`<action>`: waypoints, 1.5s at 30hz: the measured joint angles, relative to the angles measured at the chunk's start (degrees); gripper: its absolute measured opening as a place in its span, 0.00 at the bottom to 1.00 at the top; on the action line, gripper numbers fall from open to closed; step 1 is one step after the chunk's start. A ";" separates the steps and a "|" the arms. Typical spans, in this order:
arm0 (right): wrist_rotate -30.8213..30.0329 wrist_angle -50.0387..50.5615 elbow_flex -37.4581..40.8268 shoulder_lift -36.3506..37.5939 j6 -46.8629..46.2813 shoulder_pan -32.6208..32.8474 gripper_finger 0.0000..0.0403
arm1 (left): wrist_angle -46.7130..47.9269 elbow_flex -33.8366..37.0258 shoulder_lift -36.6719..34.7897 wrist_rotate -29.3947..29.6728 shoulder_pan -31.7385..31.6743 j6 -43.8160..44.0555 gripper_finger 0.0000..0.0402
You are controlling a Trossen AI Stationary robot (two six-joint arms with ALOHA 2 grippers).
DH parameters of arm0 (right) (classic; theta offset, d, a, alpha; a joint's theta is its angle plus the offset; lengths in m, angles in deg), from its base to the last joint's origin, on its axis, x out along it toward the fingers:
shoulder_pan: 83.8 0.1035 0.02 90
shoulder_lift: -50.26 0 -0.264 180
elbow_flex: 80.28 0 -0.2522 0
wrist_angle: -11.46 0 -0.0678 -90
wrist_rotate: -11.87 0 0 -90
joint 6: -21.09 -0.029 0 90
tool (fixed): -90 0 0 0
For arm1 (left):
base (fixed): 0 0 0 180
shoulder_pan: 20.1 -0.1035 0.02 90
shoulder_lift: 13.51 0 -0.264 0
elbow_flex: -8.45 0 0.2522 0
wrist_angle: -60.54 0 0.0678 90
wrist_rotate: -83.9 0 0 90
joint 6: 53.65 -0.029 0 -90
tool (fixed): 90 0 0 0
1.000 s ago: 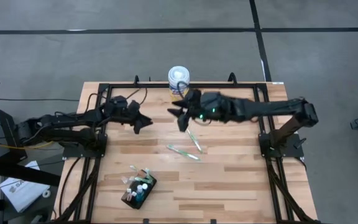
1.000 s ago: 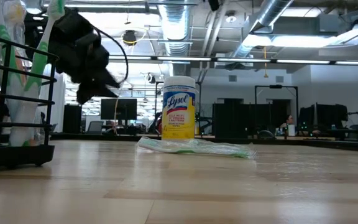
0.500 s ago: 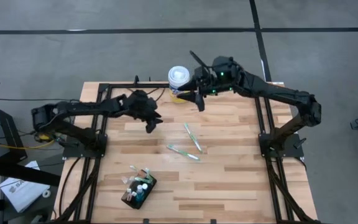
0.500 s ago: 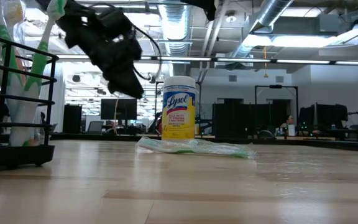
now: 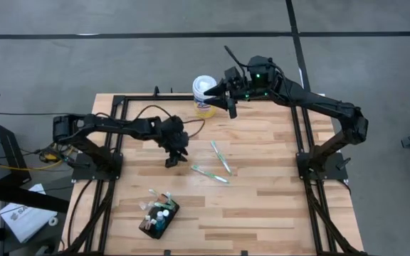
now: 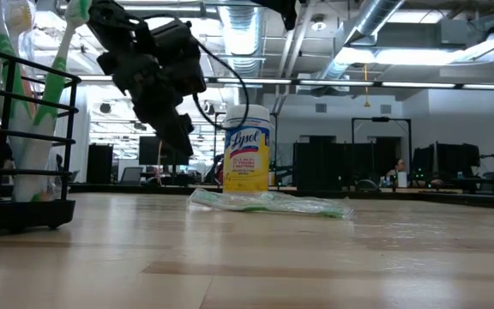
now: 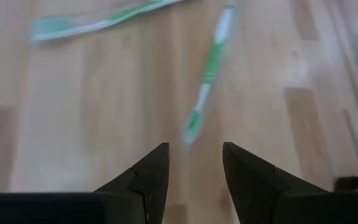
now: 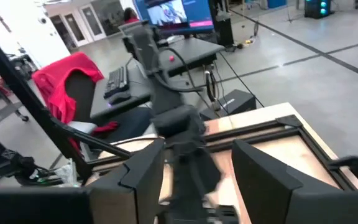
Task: Pick & Place toothbrushing station
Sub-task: Put the green toothbrush into the black wire organizer bin
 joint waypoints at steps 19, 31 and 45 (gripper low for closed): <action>0.30 0.54 0.00 -0.12 -0.17 -0.44 0.44 | -6.44 0.00 8.68 2.59 3.46 -2.89 0.36; 1.75 1.17 0.00 -0.12 -0.19 -0.44 0.44 | -9.70 0.00 8.66 3.39 3.47 -2.71 0.36; 3.08 1.04 0.00 -0.12 -0.59 -0.44 0.43 | -11.58 0.00 13.38 2.40 3.58 -3.00 0.36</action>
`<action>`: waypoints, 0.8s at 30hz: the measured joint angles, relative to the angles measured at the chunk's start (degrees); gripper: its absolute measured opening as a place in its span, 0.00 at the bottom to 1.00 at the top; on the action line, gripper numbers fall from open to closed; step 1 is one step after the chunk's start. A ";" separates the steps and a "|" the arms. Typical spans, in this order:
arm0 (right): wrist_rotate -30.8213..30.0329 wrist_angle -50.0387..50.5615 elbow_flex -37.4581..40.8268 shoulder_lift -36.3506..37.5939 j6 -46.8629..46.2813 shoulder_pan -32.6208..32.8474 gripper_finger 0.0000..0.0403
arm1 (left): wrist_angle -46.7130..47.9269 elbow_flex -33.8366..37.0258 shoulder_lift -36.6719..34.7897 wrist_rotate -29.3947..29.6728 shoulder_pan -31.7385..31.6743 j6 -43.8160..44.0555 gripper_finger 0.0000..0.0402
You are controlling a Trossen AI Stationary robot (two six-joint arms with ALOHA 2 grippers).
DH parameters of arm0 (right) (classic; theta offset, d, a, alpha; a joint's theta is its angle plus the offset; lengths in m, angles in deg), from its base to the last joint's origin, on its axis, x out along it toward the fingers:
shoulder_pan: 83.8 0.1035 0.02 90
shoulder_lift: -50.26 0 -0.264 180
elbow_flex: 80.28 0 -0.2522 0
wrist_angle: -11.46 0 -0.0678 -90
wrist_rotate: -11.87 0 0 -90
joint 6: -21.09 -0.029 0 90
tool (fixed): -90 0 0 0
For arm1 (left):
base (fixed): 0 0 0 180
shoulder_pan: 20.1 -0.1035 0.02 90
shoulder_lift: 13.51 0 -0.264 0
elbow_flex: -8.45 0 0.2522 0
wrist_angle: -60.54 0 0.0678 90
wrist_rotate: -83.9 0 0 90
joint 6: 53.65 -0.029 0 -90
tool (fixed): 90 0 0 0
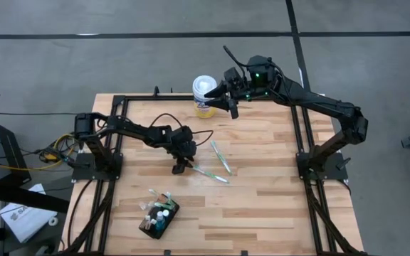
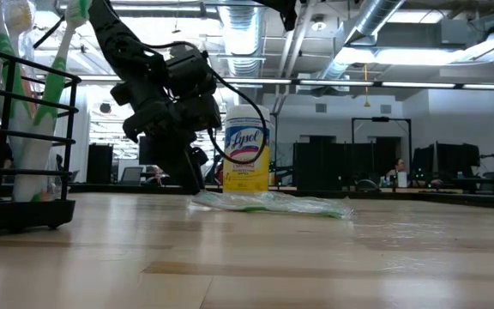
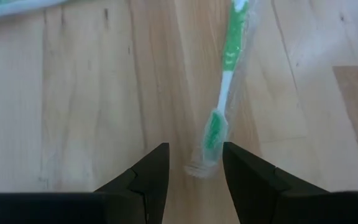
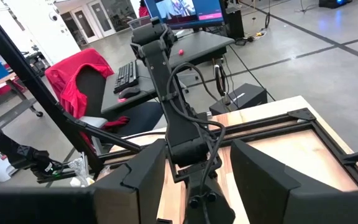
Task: Pick & Place toothbrushing station
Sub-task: Put the green toothbrush into the black wire organizer bin
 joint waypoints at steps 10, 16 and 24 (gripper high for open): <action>0.00 -0.24 0.00 0.00 0.00 -0.22 0.41 | -0.50 -0.06 2.50 -4.10 0.28 0.28 0.36; 0.00 -0.22 0.00 0.00 0.00 -0.26 0.41 | -1.03 -0.07 2.64 -4.55 0.26 2.75 0.27; 0.00 -0.23 0.02 0.00 0.52 -0.26 0.40 | -0.90 0.07 -0.35 -3.10 -0.42 9.68 0.02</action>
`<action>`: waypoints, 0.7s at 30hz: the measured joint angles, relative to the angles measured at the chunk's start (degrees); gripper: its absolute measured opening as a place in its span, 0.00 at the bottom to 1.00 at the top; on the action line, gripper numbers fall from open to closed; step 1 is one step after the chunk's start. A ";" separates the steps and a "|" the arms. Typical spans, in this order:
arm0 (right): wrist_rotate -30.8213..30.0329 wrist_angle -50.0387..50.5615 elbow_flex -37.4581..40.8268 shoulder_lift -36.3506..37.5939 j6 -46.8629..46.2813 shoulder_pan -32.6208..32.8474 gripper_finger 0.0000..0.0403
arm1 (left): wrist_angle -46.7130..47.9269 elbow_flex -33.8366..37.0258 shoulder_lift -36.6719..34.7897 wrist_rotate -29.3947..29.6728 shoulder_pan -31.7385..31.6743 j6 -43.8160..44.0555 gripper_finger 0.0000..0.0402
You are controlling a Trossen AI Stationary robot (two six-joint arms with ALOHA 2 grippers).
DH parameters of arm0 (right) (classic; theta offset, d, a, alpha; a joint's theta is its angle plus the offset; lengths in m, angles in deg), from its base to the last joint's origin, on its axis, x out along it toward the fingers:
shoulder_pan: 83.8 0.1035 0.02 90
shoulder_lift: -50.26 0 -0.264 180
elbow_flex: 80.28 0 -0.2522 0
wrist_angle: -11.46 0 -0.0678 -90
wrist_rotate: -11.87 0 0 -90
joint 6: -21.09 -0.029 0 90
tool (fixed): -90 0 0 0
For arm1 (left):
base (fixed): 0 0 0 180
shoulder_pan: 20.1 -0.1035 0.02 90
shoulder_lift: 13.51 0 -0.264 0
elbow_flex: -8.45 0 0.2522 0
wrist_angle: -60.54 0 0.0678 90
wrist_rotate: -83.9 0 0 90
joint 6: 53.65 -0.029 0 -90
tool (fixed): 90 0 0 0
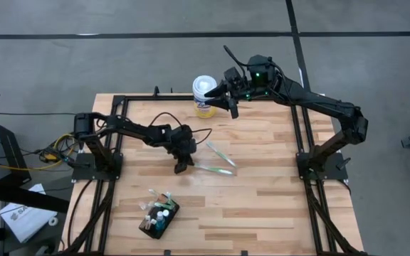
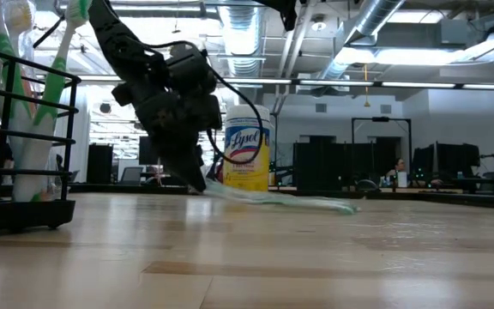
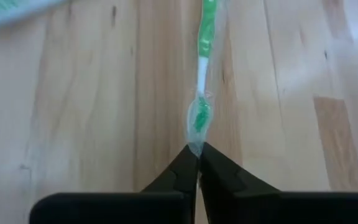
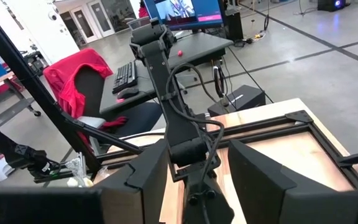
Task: Pick & Place toothbrushing station
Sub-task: Put the green toothbrush into the black wire organizer bin
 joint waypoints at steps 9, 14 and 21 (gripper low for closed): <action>0.22 0.23 0.00 0.00 3.39 0.00 0.39 | 0.14 0.00 -6.59 -0.28 0.04 10.68 0.00; 1.67 0.21 0.00 0.00 5.67 0.00 0.39 | 4.12 -0.04 -14.79 1.88 -0.55 16.43 0.00; 1.74 -0.23 0.00 0.02 8.69 0.00 0.39 | 21.91 -0.04 -27.65 4.36 0.96 23.24 0.00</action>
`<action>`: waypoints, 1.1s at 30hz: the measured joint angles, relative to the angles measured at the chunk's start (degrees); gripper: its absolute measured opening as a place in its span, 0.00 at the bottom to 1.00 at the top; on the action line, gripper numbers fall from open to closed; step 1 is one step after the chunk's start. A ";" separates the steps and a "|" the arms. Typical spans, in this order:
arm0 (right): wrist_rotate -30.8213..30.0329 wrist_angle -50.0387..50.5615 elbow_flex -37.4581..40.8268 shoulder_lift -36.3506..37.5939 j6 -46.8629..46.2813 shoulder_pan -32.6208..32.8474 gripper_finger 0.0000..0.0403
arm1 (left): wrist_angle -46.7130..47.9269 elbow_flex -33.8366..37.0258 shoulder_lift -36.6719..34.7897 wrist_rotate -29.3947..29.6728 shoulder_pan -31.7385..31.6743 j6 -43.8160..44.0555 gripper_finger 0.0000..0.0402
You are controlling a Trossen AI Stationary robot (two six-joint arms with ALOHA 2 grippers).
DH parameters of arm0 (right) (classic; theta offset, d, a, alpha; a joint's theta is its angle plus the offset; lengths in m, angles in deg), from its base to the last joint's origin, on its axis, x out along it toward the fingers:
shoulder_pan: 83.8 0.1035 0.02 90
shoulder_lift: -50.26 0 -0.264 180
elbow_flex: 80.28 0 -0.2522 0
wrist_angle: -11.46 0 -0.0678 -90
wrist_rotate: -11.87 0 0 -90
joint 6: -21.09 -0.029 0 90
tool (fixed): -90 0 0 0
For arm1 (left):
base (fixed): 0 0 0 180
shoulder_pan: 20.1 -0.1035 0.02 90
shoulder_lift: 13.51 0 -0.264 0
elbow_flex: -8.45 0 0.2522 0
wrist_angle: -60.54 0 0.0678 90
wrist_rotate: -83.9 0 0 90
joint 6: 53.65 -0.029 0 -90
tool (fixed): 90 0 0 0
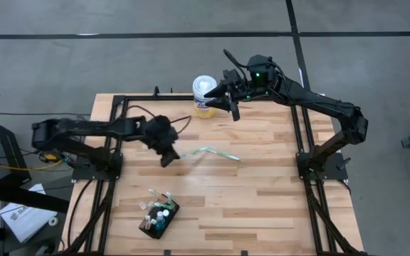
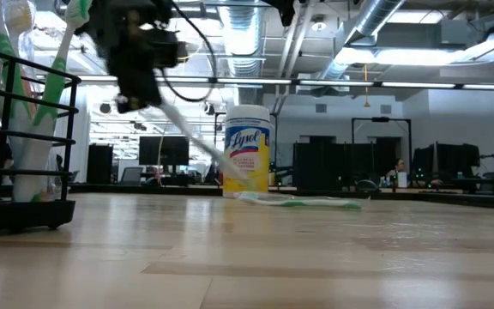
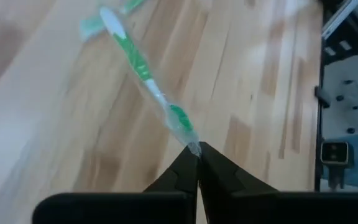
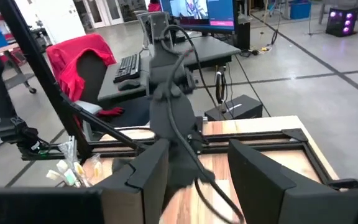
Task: Pick & Place toothbrushing station
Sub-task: Put the green toothbrush into the black wire organizer bin
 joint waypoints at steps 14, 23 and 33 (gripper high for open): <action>5.22 -6.14 0.02 0.00 -6.63 0.20 0.39 | 17.61 -0.04 -25.46 -3.19 0.88 19.02 0.00; -1.30 -10.77 0.02 0.00 -9.28 2.10 0.39 | 33.90 0.00 -29.61 -7.33 8.69 16.62 0.00; -5.20 -11.62 0.02 0.00 -12.22 3.75 0.39 | 46.17 -6.74 -31.41 -11.60 10.66 14.17 0.00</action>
